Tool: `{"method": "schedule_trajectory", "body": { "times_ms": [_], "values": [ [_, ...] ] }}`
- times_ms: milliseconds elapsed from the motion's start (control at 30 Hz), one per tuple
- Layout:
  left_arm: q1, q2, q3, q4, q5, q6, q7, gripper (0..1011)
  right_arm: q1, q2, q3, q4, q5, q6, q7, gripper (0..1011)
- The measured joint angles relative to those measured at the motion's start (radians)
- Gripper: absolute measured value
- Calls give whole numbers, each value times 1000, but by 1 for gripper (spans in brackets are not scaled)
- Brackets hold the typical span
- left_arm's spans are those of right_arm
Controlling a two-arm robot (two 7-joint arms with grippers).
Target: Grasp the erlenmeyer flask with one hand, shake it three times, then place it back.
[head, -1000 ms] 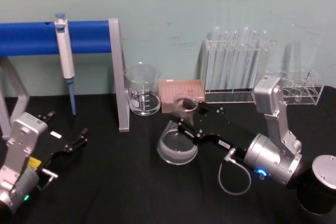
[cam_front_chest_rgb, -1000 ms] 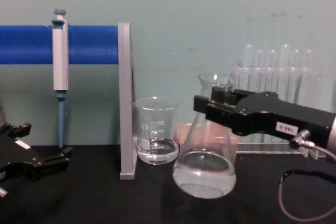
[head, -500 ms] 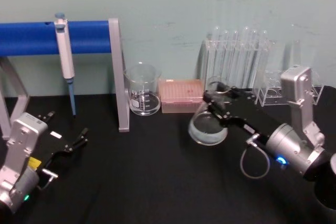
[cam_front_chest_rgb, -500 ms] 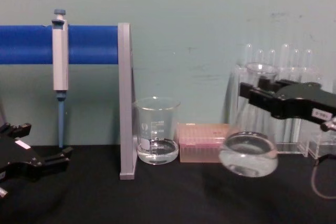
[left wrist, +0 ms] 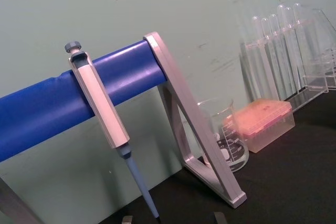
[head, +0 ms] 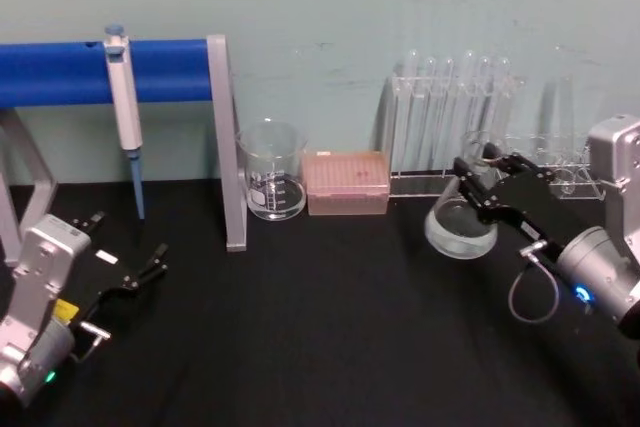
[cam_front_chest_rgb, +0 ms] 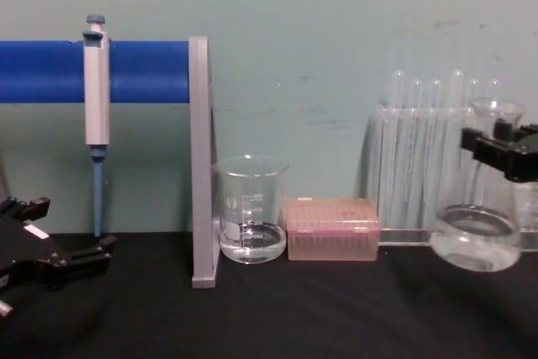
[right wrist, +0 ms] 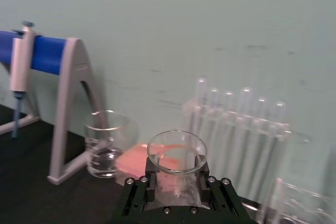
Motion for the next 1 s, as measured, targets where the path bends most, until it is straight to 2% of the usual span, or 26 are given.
{"method": "schedule_trajectory", "body": {
  "times_ms": [233,467,733,1000],
  "values": [
    [0,0,0,0,0,0,0,1001,-5,-7,32,7,-18,5,-14,450],
    [0,0,0,0,0,0,0,1001,-4,-23,43,14,-26,5,2,450],
    [0,0,0,0,0,0,0,1001,1,-35,36,16,-29,5,37,450],
    [0,0,0,0,0,0,0,1001,15,-43,8,18,-23,5,84,450]
  ]
}}
